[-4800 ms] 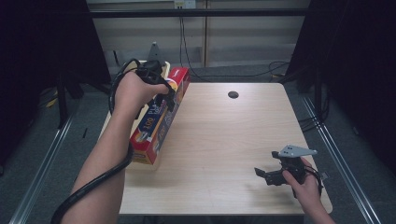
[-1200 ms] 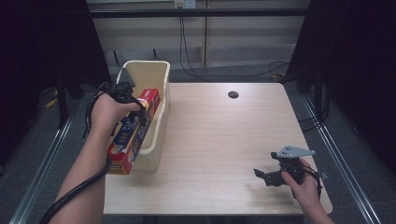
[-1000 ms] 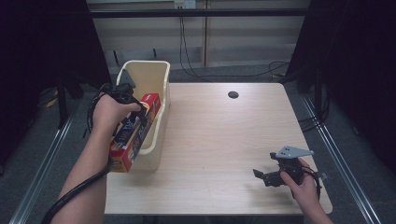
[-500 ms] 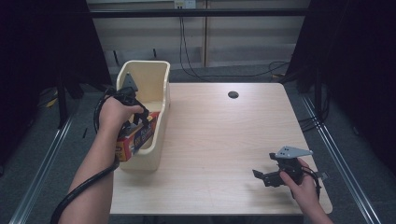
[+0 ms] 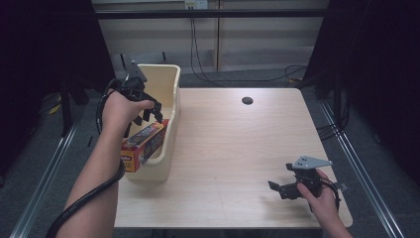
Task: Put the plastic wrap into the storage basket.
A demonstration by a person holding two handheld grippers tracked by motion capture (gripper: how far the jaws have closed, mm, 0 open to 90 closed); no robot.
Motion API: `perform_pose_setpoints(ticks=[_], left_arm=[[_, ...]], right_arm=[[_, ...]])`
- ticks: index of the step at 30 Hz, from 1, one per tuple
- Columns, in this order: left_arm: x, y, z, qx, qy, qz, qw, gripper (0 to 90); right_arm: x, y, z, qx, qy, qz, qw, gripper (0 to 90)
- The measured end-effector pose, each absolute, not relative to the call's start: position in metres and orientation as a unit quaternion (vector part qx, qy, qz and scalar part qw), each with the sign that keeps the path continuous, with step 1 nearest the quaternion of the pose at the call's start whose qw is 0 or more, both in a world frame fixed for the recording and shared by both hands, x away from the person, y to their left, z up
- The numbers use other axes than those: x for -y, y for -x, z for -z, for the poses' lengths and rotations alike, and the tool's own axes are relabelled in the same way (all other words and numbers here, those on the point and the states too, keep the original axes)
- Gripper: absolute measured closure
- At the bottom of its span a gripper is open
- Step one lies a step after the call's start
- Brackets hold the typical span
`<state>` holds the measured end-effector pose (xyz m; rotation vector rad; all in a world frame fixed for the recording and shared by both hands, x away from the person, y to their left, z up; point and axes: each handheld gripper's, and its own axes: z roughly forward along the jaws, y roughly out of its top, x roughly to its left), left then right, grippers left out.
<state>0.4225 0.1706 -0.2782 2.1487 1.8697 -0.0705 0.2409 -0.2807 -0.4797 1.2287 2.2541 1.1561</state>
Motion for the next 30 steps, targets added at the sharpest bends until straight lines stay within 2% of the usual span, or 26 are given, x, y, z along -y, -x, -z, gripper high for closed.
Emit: perform_pose_setpoints(ticks=[13,30], left_arm=[[-0.13,-0.414,0.267,-0.6,-0.776,0.029,0.191,22.1],[-0.081,-0.406,0.283,-0.55,-0.805,0.045,0.217,19.3]], right_arm=[[0.284,-0.24,0.477,-0.786,-0.433,-0.411,0.164,2.3],[0.284,-0.24,0.474,-0.786,-0.429,-0.413,0.166,2.2]])
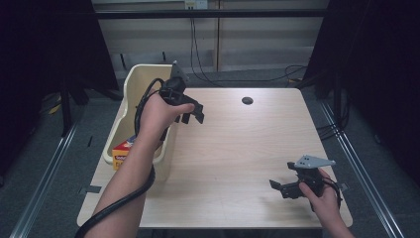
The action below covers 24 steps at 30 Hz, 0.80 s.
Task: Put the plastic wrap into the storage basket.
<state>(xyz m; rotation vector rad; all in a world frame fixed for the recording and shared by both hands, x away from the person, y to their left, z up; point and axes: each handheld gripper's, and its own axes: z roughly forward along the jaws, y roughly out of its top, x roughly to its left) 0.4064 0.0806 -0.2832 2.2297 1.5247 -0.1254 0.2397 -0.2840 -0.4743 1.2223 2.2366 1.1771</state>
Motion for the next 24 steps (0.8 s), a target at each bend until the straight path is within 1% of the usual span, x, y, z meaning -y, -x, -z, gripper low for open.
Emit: perform_pose_setpoints(ticks=[13,24], left_arm=[[-0.058,-0.399,0.304,-0.524,-0.816,0.062,0.234,17.8],[-0.045,-0.394,0.321,-0.51,-0.825,0.056,0.236,17.0]], right_arm=[[0.284,-0.24,0.474,-0.786,-0.429,-0.412,0.167,2.2],[0.282,-0.24,0.476,-0.788,-0.429,-0.409,0.167,2.2]])
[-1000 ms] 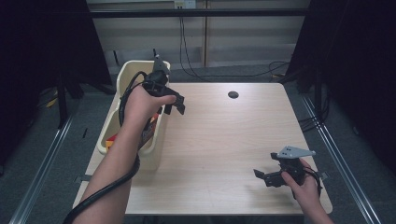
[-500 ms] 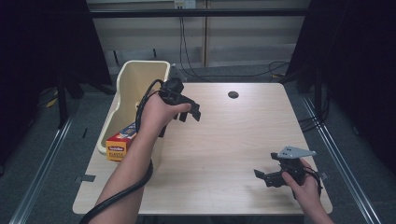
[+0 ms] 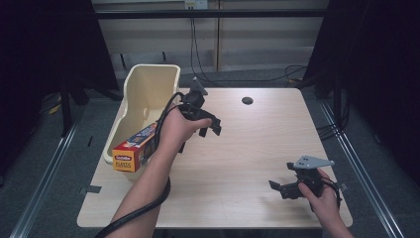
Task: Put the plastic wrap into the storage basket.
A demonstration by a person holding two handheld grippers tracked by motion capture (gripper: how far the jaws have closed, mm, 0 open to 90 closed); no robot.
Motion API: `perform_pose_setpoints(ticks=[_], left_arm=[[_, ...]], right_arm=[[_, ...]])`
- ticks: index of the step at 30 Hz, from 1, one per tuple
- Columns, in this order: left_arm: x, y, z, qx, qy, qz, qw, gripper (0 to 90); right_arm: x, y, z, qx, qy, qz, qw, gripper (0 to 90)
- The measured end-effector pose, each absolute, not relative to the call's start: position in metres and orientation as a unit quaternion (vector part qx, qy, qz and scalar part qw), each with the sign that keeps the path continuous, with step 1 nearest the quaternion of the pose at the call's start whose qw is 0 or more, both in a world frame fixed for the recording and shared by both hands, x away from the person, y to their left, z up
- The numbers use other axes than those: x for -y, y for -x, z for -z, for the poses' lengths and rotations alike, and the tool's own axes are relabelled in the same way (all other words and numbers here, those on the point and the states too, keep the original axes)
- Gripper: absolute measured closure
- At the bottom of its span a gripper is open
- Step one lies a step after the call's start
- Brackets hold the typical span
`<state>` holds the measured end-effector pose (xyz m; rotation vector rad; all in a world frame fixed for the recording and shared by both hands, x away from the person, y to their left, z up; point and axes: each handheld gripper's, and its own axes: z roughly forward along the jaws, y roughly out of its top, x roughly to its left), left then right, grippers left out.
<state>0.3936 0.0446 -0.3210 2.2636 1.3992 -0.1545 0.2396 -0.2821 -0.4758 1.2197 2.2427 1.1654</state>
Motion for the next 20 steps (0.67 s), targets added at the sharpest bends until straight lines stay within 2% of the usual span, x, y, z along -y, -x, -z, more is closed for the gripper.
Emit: perform_pose_setpoints(ticks=[20], left_arm=[[-0.02,-0.384,0.358,-0.473,-0.845,0.064,0.24,14.3]], right_arm=[[0.28,-0.24,0.477,-0.793,-0.426,-0.403,0.161,2.1]])
